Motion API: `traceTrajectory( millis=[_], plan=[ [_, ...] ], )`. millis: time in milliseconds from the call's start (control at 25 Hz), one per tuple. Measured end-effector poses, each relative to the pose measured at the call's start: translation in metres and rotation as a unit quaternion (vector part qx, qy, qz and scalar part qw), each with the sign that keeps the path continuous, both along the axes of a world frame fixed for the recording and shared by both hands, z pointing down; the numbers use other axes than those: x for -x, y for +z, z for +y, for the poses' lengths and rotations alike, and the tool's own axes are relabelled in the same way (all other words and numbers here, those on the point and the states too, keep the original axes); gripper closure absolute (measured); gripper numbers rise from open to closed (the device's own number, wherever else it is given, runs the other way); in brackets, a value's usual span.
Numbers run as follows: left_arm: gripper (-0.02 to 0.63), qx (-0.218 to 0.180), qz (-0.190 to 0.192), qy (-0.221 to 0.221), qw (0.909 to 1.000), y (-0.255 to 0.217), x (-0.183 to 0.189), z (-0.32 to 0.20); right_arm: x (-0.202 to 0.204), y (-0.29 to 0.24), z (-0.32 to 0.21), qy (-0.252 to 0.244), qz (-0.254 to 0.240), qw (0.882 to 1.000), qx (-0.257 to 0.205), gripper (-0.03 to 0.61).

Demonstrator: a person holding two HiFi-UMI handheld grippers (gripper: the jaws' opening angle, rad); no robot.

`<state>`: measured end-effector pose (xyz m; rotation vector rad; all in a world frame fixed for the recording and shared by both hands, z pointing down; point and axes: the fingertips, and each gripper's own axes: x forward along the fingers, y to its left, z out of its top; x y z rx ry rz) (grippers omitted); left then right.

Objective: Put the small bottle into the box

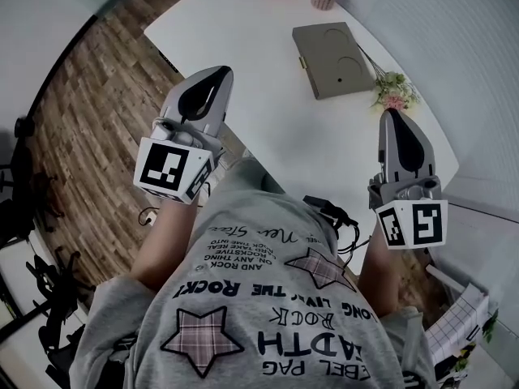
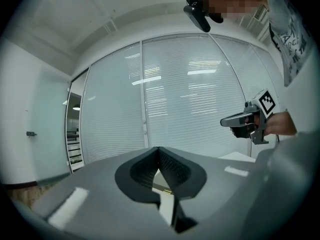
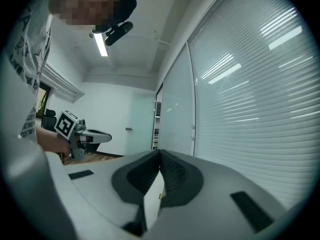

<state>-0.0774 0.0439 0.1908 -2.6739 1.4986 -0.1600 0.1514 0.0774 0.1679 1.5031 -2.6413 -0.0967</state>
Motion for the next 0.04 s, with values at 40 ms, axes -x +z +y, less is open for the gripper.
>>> traceTrajectory(
  millis=[40],
  plan=[
    [0.604,-0.001,-0.001,0.001,1.0000,-0.0016,-0.0006,0.0017,-0.0006,-0.0026,0.0016,0.001,0.000,1.000,-0.003,0.565]
  ],
)
